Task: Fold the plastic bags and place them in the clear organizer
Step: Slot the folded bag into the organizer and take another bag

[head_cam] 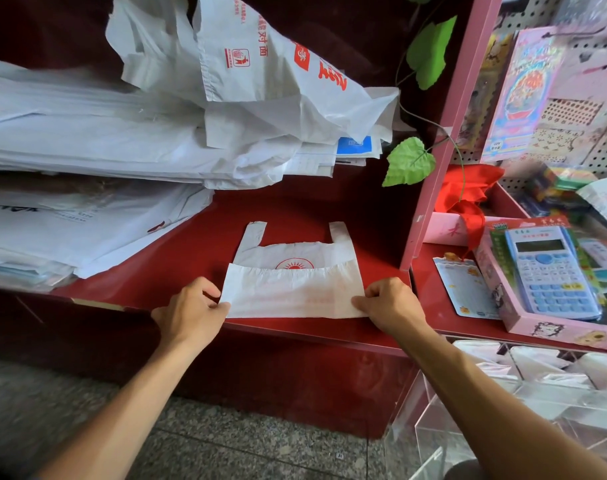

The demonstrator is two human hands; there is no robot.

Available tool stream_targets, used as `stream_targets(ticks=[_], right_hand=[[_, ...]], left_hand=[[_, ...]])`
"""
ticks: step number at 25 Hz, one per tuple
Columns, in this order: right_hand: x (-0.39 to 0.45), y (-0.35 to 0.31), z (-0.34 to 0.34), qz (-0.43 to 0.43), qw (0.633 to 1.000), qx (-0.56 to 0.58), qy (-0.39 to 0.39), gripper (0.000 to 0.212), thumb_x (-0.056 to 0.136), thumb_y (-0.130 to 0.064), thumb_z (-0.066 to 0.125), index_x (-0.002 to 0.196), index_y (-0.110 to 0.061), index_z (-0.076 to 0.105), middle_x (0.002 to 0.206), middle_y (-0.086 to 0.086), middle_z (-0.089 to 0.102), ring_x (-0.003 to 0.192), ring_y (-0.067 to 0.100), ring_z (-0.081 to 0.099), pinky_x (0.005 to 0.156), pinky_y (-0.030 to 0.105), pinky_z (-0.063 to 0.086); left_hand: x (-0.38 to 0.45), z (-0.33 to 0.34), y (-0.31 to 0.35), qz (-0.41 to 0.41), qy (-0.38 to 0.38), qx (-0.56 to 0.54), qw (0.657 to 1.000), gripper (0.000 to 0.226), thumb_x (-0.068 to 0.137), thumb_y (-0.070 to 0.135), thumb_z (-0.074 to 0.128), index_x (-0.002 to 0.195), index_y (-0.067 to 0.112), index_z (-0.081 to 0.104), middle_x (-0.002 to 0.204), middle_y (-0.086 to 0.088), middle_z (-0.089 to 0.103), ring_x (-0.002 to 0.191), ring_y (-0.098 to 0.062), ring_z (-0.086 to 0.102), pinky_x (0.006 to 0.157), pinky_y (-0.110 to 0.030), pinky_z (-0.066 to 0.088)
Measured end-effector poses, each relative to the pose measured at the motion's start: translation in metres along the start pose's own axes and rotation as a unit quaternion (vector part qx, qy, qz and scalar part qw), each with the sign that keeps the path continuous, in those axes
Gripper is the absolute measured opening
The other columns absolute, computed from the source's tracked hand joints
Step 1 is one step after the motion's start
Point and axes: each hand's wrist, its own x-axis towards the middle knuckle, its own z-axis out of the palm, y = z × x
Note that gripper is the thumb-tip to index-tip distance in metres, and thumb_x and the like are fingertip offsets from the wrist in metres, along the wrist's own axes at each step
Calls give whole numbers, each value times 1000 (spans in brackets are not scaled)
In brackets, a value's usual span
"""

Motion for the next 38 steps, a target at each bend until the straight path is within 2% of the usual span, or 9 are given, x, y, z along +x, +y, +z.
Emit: stream_targets(ticks=[10,16,19,22,25,28,30,34,38], right_hand=[[-3,-2,6,-5,999,-15,37,27,81,-29,76,61,-17,62,61,-5,59,56,15,55,50,23,38],[-7,-3,5,3,999,-7,50,21,82,-40,73,76,-21,65,74,-5,64,71,19,62,60,27,42],[-14,-13,0,-12,991,-17,134,29,92,-46,56,84,-19,63,80,1,64,82,29,63,66,31,43],[-13,-32,12,-151,965,-54,206,27,96,-36,50,82,-16,61,84,3,64,81,29,58,66,36,45],[-9,-50,45,-287,937,-146,134,36,91,-31,35,81,-13,65,86,7,65,83,31,57,71,40,44],[-1,-53,64,-291,943,-158,42,22,82,-21,49,89,-8,66,92,9,66,92,34,56,78,43,45],[3,-47,68,-300,940,-163,5,36,83,-22,48,111,-9,66,113,6,66,111,33,53,94,42,42],[5,-41,68,-301,930,-200,-63,66,94,-42,7,155,-25,27,162,-2,25,151,27,14,122,40,7],[-1,-37,62,-264,934,-219,-102,54,107,-41,16,158,-26,7,165,-7,1,152,19,-7,122,38,-9]], left_hand=[[-4,-3,-4,18,-7,-2,1000,15,86,25,69,73,32,71,72,17,67,89,-17,63,80,-36,24],[-4,-7,-8,18,-34,5,999,12,84,25,69,75,33,70,79,18,64,97,-21,63,90,-41,37],[-7,-3,1,87,20,48,995,6,85,25,66,85,29,70,95,8,59,100,-25,54,88,-43,36],[-12,12,28,220,60,50,972,14,86,23,57,91,21,70,100,2,61,95,-29,55,79,-40,41],[-20,37,56,321,-20,29,946,37,87,8,57,123,10,62,128,-4,57,117,-27,53,98,-38,42],[-20,58,63,333,-106,23,937,66,85,2,49,150,4,35,156,-10,35,146,-24,28,119,-24,14],[-14,65,60,322,-137,49,936,69,89,16,35,155,4,19,163,-11,17,152,-20,10,123,-25,3],[-10,68,55,298,-178,81,934,79,82,30,14,157,8,4,166,-6,-2,152,-13,-6,122,-27,-5],[-11,65,53,263,-200,141,933,82,81,43,4,158,18,-2,165,2,-9,151,-10,-11,121,-34,-10]])
